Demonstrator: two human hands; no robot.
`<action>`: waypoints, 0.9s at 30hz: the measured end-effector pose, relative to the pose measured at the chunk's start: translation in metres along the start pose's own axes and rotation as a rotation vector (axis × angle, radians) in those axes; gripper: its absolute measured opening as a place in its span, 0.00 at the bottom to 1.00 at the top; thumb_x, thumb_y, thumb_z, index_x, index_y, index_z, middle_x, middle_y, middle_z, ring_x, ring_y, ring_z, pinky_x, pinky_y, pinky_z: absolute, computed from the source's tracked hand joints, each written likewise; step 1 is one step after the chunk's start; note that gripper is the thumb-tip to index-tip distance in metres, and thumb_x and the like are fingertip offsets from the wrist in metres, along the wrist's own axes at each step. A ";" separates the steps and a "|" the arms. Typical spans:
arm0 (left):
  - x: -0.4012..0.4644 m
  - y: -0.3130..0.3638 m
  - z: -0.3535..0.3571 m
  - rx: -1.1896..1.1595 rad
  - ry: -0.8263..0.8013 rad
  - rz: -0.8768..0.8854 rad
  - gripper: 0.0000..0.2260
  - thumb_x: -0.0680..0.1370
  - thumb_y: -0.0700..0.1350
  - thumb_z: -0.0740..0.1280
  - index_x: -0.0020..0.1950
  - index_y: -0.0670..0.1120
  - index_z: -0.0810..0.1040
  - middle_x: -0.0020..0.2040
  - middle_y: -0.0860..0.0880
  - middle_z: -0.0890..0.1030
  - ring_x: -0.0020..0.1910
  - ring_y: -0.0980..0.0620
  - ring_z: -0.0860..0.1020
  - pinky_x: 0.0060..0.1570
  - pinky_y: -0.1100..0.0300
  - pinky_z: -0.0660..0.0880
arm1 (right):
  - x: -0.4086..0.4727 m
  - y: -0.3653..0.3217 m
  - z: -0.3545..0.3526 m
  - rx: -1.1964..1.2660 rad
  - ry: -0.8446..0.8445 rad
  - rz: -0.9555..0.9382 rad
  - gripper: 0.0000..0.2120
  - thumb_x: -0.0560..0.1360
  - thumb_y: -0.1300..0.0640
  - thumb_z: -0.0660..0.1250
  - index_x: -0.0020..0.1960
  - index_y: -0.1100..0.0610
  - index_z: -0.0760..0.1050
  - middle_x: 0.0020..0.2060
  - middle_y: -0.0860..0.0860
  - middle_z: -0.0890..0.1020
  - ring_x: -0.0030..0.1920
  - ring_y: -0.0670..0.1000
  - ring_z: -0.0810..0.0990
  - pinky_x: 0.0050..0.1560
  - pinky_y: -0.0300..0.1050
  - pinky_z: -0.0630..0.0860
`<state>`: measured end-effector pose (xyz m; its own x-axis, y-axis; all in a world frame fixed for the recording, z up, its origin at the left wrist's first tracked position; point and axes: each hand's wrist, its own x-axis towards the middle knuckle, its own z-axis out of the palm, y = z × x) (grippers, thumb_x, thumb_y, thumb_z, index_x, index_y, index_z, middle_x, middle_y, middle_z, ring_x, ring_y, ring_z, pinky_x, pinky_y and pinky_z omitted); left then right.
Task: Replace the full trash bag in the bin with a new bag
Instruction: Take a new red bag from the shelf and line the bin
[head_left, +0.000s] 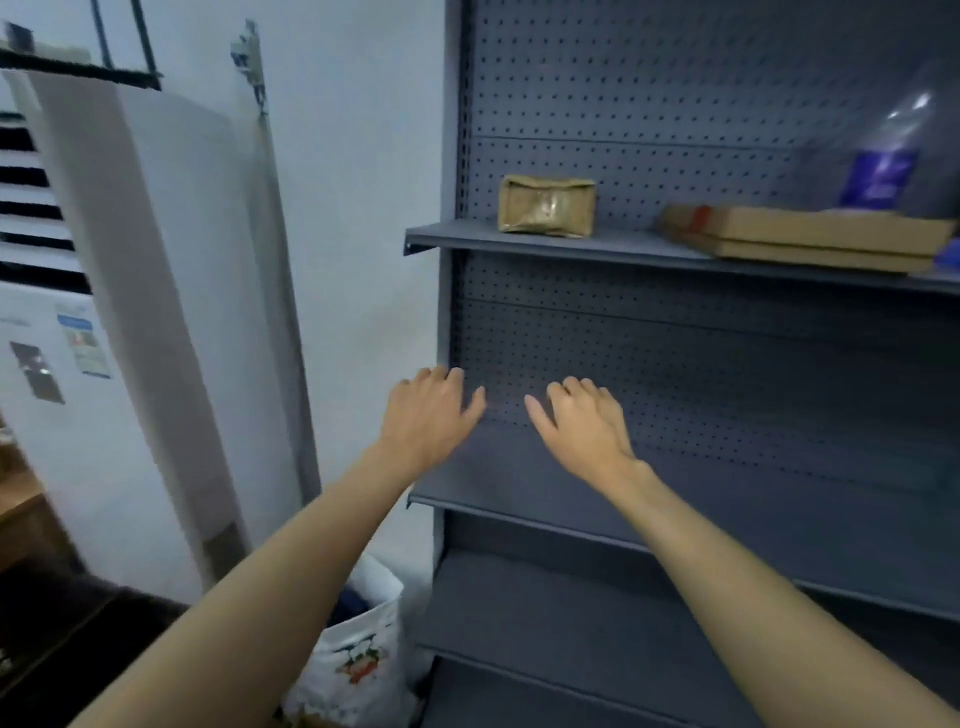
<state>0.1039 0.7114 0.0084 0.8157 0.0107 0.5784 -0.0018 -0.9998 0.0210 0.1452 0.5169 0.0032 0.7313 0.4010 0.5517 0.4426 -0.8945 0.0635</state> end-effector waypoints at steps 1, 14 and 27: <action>0.001 0.024 0.004 -0.047 0.000 0.044 0.19 0.81 0.57 0.53 0.46 0.44 0.75 0.44 0.46 0.79 0.45 0.45 0.78 0.38 0.53 0.70 | -0.017 0.023 -0.008 -0.035 -0.012 0.050 0.22 0.80 0.44 0.55 0.46 0.60 0.78 0.42 0.57 0.82 0.46 0.58 0.79 0.47 0.52 0.74; 0.006 0.396 -0.010 -0.366 0.003 0.633 0.22 0.81 0.59 0.51 0.51 0.45 0.77 0.46 0.47 0.81 0.45 0.47 0.79 0.38 0.53 0.73 | -0.244 0.280 -0.167 -0.406 0.006 0.607 0.20 0.80 0.45 0.58 0.42 0.60 0.77 0.39 0.56 0.81 0.45 0.60 0.79 0.45 0.53 0.74; -0.074 0.760 -0.081 -0.656 -0.006 0.987 0.20 0.81 0.59 0.51 0.51 0.46 0.75 0.50 0.46 0.80 0.50 0.45 0.77 0.46 0.50 0.70 | -0.491 0.470 -0.317 -0.641 0.018 1.021 0.21 0.79 0.44 0.58 0.38 0.59 0.74 0.38 0.57 0.80 0.44 0.60 0.78 0.43 0.52 0.72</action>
<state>-0.0046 -0.0472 0.0479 0.2975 -0.7621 0.5751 -0.9270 -0.3748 -0.0171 -0.1708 -0.1632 0.0257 0.5846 -0.5467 0.5995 -0.6775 -0.7355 -0.0100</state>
